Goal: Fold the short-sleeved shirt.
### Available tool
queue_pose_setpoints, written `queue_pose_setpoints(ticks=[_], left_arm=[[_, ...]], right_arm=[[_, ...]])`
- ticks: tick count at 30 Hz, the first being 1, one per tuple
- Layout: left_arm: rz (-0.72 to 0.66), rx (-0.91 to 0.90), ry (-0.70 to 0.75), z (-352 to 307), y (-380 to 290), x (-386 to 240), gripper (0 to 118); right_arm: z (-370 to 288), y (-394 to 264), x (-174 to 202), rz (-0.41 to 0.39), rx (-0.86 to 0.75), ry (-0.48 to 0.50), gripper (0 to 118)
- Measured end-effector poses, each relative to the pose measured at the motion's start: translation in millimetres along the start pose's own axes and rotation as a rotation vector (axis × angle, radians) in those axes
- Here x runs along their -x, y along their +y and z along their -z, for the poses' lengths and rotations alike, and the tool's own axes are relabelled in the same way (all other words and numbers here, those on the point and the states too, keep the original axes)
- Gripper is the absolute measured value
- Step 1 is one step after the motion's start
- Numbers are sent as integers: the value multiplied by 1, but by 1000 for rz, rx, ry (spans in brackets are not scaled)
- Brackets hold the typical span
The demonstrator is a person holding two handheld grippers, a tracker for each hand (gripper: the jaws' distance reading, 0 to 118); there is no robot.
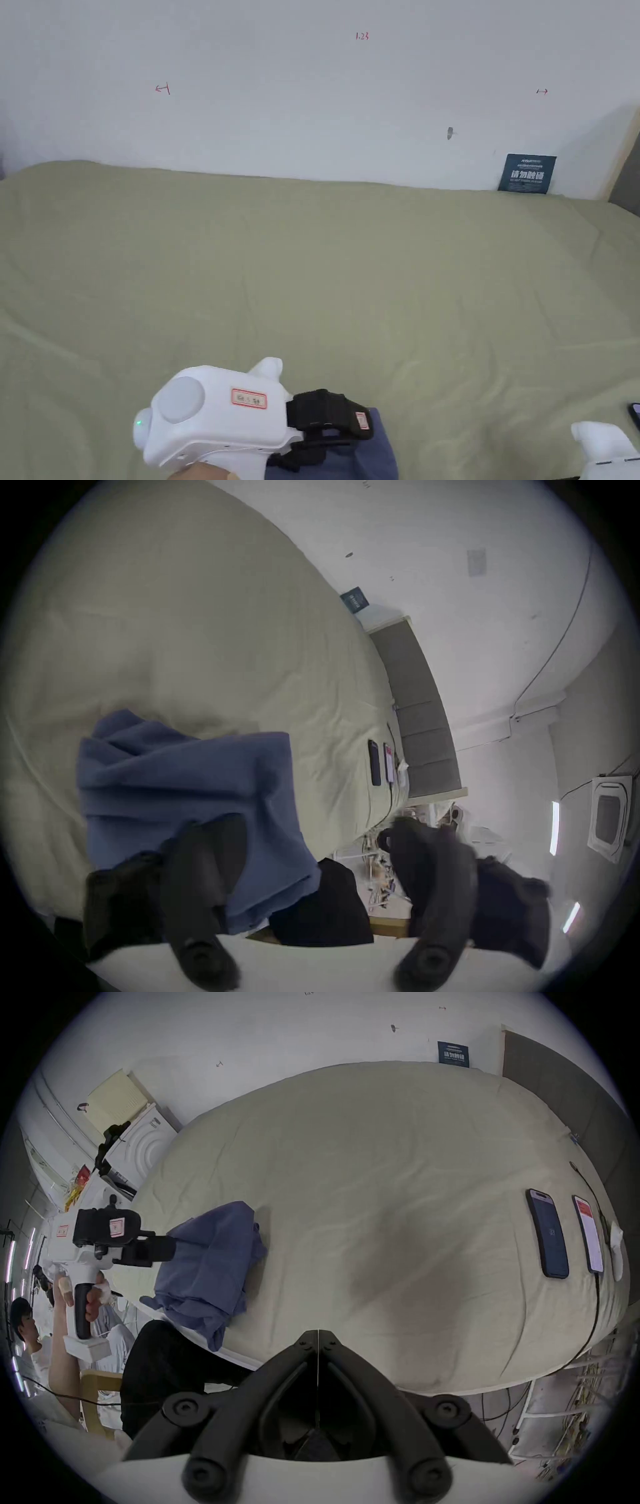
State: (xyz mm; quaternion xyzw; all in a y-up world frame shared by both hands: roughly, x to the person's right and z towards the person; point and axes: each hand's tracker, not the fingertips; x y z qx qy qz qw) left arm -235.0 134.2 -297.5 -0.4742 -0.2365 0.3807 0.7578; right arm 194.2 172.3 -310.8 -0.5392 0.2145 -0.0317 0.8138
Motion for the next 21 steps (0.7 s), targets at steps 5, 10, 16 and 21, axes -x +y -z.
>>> queue_pose_setpoints(ticks=[5,10,16,21], left_arm=[[-6,-31,31,8,1,15,10],[-10,120,-83,69,-19,25,1],[-107,170,-105,102,-59,57,0],[15,190,15,67,-41,24,0]], right_arm=[[1,0,4,-7,-4,16,0],[2,-1,11,-7,-8,29,0],[9,-2,13,7,-2,32,0],[20,8,25,-10,2,68,0]])
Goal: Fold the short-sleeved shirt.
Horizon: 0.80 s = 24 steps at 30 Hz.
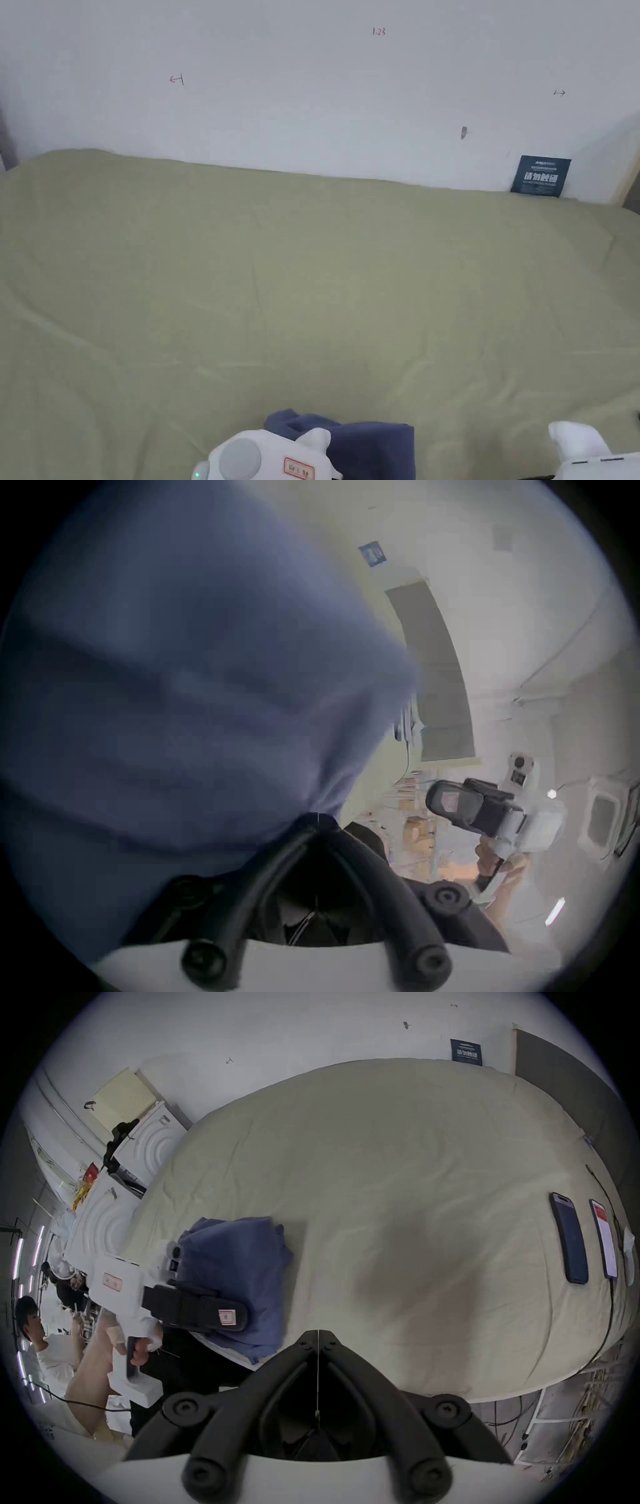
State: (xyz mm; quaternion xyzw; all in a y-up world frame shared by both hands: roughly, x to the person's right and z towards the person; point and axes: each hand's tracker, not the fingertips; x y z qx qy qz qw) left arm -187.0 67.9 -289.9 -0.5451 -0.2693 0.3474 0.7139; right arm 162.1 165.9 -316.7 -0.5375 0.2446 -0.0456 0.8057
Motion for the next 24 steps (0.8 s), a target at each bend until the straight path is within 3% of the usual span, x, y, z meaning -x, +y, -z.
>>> queue_pose_setpoints(ticks=[2,5,9,12,14,16,17,18,19,20,21,22,23,24], left_arm=[[54,-61,-24,-39,0,-7,0],[16,-182,-3,-107,-4,3,0],[-32,-290,172,-167,-8,34,0],[-111,-314,188,-182,-10,61,0],[-114,-308,178,-181,-11,72,0],[-123,-292,154,-175,-10,78,0],[-120,-286,132,-172,-10,79,0],[-109,-283,100,-171,-10,80,0],[-88,-278,64,-170,-10,82,5],[-74,-274,41,-169,-8,85,19],[-64,-269,15,-168,-6,87,65],[-53,-243,-23,-163,-2,91,102],[-50,-215,-48,-157,2,92,118],[-41,-198,-66,-149,2,91,118]], right_arm=[[3,4,9,-2,-19,84,0],[18,14,24,-10,-9,265,0],[60,32,51,-34,57,309,0],[102,41,61,-27,131,390,0],[130,40,57,32,178,399,0],[156,33,43,59,224,260,0],[160,28,35,79,205,298,0],[155,26,26,158,164,414,0],[151,23,20,201,168,406,0],[147,22,20,166,171,379,0],[144,22,22,126,158,363,0],[142,23,23,88,153,346,0],[140,23,28,86,156,333,0],[139,24,30,84,160,331,0]])
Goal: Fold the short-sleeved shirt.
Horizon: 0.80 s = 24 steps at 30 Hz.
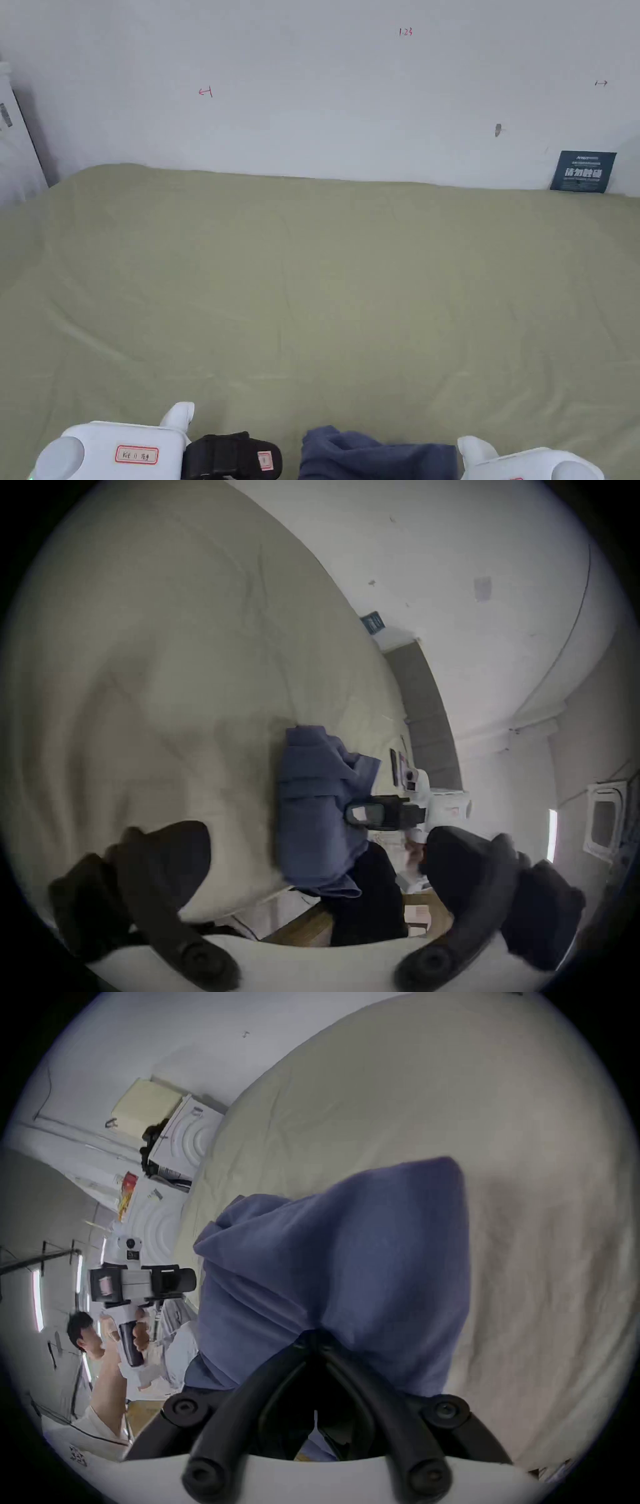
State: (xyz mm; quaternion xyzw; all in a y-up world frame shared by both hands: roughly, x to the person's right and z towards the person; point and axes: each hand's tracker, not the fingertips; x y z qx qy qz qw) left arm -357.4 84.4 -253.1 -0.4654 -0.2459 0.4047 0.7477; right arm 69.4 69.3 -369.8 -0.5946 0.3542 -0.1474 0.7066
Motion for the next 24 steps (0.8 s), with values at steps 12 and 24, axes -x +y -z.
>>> queue_pose_setpoints(ticks=[12,24], left_arm=[[104,134,43,81,-5,-7,114],[131,132,111,64,-3,-7,37]], right_arm=[[3,-2,6,-12,-15,-34,0],[2,-8,27,-32,-50,-95,0]])
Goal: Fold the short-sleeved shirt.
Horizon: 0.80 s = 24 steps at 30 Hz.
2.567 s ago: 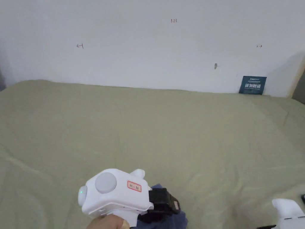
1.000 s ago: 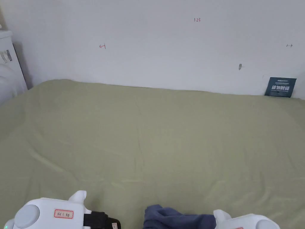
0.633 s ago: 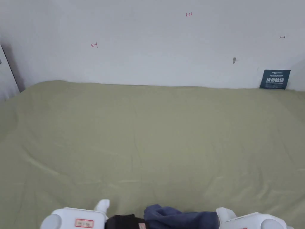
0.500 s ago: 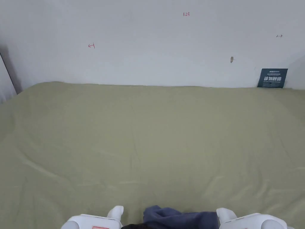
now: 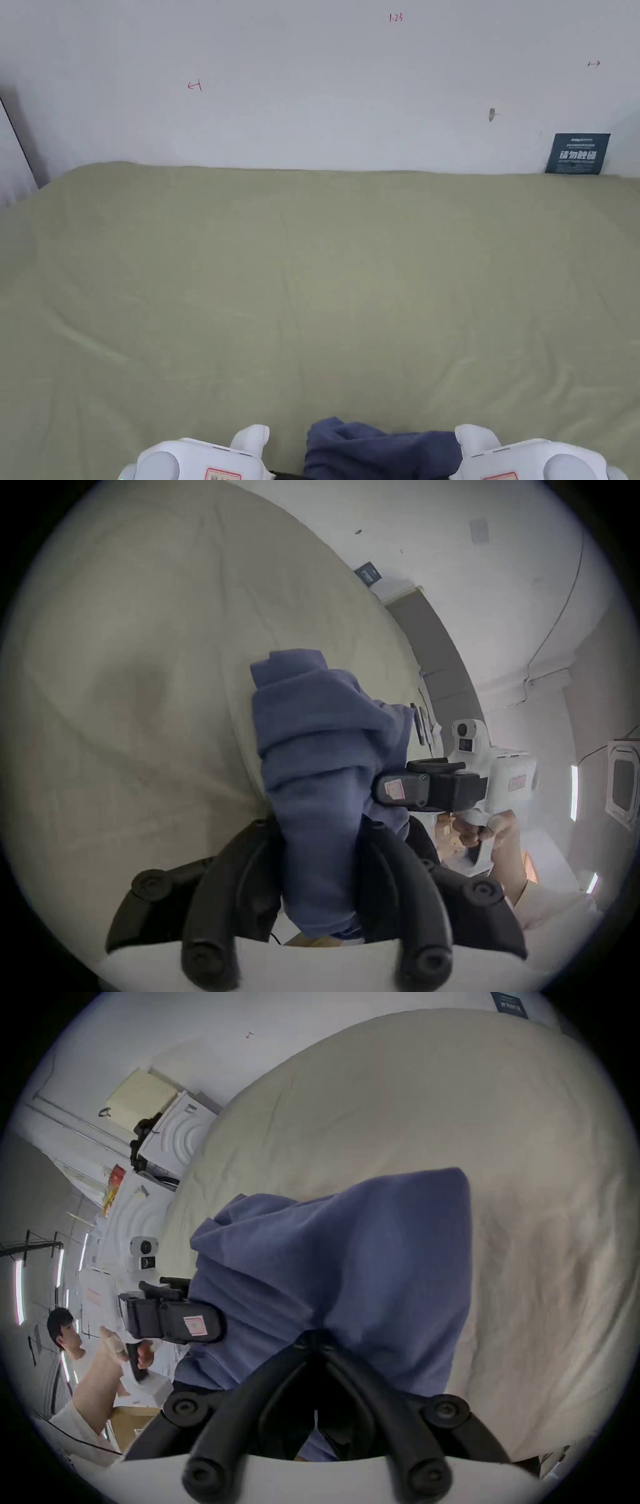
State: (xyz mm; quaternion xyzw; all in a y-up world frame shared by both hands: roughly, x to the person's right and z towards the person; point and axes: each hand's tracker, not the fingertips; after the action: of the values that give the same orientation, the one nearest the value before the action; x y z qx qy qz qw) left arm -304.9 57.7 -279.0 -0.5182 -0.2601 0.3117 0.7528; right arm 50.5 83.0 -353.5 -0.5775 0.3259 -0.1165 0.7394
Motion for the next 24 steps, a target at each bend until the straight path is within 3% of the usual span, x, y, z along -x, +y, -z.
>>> queue_pose_setpoints(ticks=[5,15,24], left_arm=[[26,-18,-53,-20,3,11,35],[9,-114,34,-123,6,72,35],[-81,-156,165,-276,14,175,35]], right_arm=[[-13,1,31,-24,-30,-58,0],[11,19,151,-146,-86,-247,0],[85,29,252,-156,-56,-177,0]])
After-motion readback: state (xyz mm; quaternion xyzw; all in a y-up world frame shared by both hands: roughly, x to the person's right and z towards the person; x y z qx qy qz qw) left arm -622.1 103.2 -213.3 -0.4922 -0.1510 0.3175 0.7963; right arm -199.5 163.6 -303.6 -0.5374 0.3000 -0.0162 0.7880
